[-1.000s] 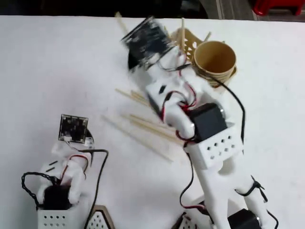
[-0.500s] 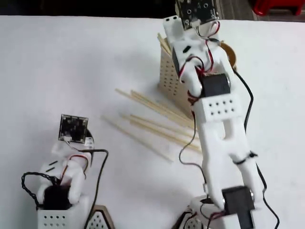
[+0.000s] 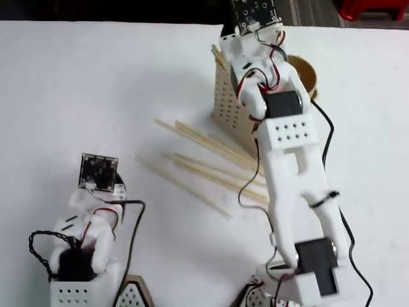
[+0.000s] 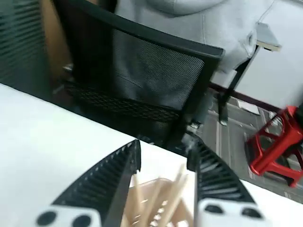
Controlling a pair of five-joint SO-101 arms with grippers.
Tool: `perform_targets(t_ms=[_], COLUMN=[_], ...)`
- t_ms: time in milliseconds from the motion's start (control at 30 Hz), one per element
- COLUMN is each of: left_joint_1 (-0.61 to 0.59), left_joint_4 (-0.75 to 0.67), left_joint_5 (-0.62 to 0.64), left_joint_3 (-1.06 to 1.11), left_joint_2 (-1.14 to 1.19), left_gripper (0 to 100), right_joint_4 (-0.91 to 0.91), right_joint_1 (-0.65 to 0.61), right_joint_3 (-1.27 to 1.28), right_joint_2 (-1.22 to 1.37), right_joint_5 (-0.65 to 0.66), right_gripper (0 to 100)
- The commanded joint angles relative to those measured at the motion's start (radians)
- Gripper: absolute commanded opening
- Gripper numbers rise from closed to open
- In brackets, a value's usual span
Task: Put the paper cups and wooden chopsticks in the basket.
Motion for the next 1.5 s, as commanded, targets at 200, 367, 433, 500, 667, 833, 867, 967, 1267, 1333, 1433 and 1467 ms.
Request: perform_targets(t_ms=[200,367,433,500,667,833,867,967,1267,1333,1433,1467], left_joint_1=[-0.01,-0.01,-0.01,-0.01,-0.01,-0.01,-0.01,-0.01,-0.01,-0.01,-0.01,-0.01], left_joint_4=[-0.023,-0.023,-0.023,-0.023,-0.023,-0.023,-0.023,-0.023,-0.021,-0.021,-0.02,-0.02], left_joint_5=[-0.008,-0.008,-0.008,-0.008,-0.008,-0.008,-0.008,-0.008,-0.008,-0.008,-0.008,-0.008], left_joint_3=[-0.005,-0.005,-0.005,-0.005,-0.005,-0.005,-0.005,-0.005,-0.003,-0.003,-0.003,-0.003], left_joint_2=[-0.012,-0.012,-0.012,-0.012,-0.012,-0.012,-0.012,-0.012,-0.012,-0.012,-0.012,-0.012], left_gripper=[3,3,3,3,3,3,3,3,3,3,3,3], right_joint_4=[0.435,0.7,0.771,0.809,0.769,0.705,0.7,0.691,0.691,0.691,0.691,0.691], right_joint_1=[-0.206,-0.288,-0.302,-0.314,-0.318,-0.318,-0.318,-0.317,-0.312,-0.314,-0.314,-0.312], right_joint_3=[-0.044,-0.038,-0.006,0.046,0.273,0.396,0.396,0.373,0.141,0.091,0.015,-0.008], right_joint_2=[-0.257,-0.262,-0.262,-0.262,-0.257,-0.156,-0.119,-0.001,0.36,0.432,0.529,0.559], right_joint_5=[0.129,0.206,0.23,0.27,0.408,0.459,0.457,0.457,0.456,0.456,0.456,0.456], right_gripper=[14.1,14.4,14.5,14.5,14.5,14.6,15.4,22.0,26.2,26.2,26.1,26.1])
